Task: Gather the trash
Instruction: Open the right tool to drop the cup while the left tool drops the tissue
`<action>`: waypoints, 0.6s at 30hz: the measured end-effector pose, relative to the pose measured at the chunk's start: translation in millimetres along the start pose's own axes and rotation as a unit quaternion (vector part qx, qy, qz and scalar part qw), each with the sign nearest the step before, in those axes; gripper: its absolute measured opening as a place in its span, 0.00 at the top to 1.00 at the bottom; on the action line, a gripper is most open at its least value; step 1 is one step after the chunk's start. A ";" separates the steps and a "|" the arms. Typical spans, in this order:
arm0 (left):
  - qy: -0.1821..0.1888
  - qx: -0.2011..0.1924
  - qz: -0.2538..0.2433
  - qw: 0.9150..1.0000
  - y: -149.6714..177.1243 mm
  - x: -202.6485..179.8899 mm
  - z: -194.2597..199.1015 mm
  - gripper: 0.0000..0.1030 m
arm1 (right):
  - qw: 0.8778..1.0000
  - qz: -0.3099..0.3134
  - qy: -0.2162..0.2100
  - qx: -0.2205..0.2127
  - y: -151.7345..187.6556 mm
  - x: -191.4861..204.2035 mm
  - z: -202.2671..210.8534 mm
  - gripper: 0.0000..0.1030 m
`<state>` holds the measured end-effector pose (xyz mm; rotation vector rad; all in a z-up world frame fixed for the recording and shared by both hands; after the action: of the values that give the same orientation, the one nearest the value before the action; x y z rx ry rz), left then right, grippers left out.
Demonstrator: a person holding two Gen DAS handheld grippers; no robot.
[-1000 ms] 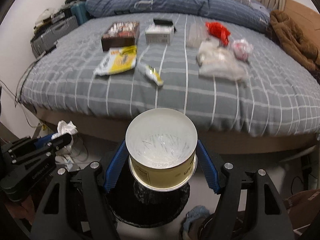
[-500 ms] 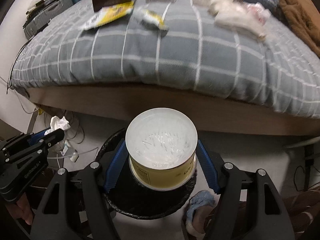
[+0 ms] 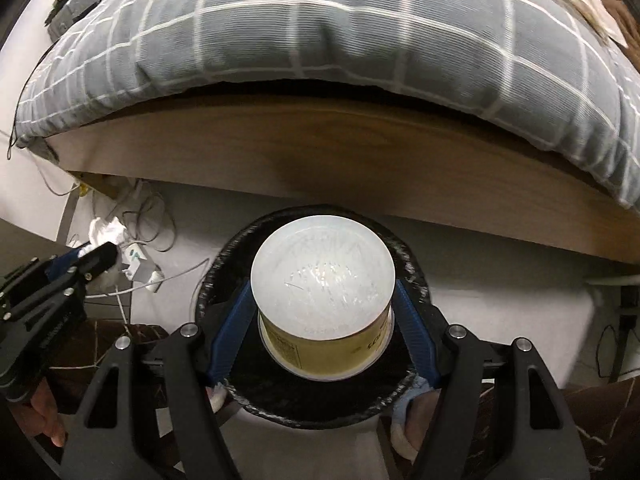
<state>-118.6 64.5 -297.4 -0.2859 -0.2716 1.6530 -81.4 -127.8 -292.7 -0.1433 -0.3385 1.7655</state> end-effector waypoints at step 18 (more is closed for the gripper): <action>0.029 0.021 -0.045 0.998 -1.9 -49.4 -22.8 0.81 | 0.997 -0.040 0.056 -0.016 15.6 -56.6 8.5 0.09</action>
<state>-104.2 15.7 -316.9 -0.2844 -0.2030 1.5575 -85.8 -186.9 -294.3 -0.2487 -0.2874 1.6659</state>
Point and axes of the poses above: each gripper's, at about its wrist camera, not at the fingertips, and z roughly against the way its jaws point, x to its left, y to its underside, the point moved 6 cm from there along -z, roughly the way its jaws point
